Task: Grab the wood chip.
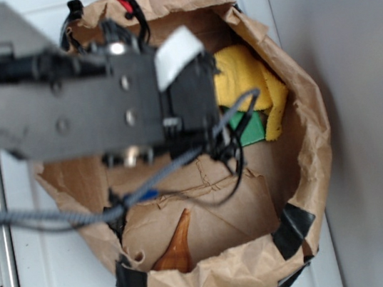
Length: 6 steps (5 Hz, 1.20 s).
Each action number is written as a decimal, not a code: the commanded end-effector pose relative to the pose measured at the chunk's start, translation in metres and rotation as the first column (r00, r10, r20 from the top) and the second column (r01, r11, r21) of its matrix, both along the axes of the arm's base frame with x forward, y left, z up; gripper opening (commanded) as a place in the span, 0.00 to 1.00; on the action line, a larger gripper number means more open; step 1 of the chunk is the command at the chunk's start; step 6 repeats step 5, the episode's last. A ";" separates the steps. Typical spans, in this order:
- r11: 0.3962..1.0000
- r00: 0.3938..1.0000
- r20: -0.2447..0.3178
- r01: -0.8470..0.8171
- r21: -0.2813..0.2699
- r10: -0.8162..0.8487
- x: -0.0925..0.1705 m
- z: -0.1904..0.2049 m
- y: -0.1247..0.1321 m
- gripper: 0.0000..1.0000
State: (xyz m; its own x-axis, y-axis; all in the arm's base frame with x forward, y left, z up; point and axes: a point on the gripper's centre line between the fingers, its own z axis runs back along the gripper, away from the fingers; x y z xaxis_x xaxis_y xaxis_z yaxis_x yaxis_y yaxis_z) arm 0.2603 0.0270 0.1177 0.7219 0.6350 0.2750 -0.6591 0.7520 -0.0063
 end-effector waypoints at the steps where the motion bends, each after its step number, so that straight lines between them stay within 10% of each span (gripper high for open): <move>1: 0.952 0.951 -0.019 0.307 -0.006 -0.307 -0.005 0.041 0.009 0.00; 6: 0.960 0.961 0.019 0.277 -0.042 -0.276 -0.015 0.077 0.020 0.00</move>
